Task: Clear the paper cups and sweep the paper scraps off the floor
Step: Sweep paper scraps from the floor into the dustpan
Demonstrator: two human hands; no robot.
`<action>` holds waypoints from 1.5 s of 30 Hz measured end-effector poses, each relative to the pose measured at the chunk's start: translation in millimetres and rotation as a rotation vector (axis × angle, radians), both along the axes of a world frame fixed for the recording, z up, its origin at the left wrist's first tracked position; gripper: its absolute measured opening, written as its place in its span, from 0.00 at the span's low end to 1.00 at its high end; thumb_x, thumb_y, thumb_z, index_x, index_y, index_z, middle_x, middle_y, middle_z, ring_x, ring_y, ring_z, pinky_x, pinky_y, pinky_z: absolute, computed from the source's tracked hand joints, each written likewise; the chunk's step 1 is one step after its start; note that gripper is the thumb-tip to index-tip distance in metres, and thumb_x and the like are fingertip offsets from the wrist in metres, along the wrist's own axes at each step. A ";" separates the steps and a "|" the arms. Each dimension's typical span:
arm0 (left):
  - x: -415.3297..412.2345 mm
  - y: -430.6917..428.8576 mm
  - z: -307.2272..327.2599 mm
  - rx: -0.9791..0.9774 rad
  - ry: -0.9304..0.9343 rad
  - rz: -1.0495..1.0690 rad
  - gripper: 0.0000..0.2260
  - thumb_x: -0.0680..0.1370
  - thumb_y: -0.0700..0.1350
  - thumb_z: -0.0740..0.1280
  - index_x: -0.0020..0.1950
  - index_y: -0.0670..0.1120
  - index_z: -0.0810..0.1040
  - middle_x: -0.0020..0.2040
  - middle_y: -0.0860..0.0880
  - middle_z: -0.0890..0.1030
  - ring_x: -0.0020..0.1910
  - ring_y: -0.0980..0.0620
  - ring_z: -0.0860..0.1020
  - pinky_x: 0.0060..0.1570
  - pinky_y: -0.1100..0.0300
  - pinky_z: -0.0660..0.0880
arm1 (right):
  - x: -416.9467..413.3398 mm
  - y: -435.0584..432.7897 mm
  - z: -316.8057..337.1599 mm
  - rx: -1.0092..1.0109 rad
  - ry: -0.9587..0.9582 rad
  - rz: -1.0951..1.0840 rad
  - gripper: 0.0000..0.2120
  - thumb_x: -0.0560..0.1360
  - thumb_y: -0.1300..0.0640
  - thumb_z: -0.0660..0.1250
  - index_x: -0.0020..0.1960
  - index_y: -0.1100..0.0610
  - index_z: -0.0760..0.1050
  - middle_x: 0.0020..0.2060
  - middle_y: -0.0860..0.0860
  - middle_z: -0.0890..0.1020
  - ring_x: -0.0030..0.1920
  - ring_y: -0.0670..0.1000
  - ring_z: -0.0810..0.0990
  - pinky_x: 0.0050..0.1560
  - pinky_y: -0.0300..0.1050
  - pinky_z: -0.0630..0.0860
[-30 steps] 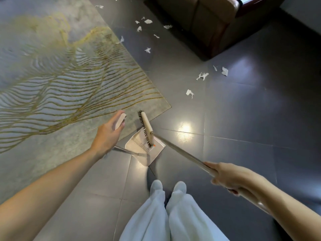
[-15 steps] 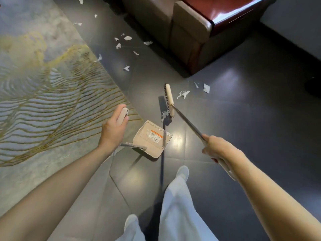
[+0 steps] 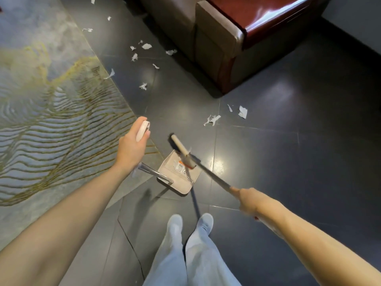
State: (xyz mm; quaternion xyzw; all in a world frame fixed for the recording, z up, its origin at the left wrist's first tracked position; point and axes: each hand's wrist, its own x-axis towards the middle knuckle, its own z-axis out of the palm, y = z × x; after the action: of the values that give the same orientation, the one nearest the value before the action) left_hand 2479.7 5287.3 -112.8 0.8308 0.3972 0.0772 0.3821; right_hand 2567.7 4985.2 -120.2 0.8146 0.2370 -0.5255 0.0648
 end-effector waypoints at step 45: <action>282.1 -40.5 1.0 -0.009 0.048 0.106 0.14 0.81 0.46 0.61 0.67 0.56 0.70 0.50 0.49 0.77 0.47 0.45 0.73 0.46 0.61 0.63 | 351.8 -18.4 -4.1 -0.059 0.151 -0.009 0.41 0.75 0.66 0.63 0.79 0.47 0.45 0.42 0.57 0.82 0.28 0.49 0.75 0.33 0.42 0.75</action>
State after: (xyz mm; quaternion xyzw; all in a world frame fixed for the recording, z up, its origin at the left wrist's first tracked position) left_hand 2761.9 5246.8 -111.8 0.8085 0.4502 0.0756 0.3714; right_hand 2919.5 4966.8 -124.3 0.7713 0.2222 -0.5924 0.0684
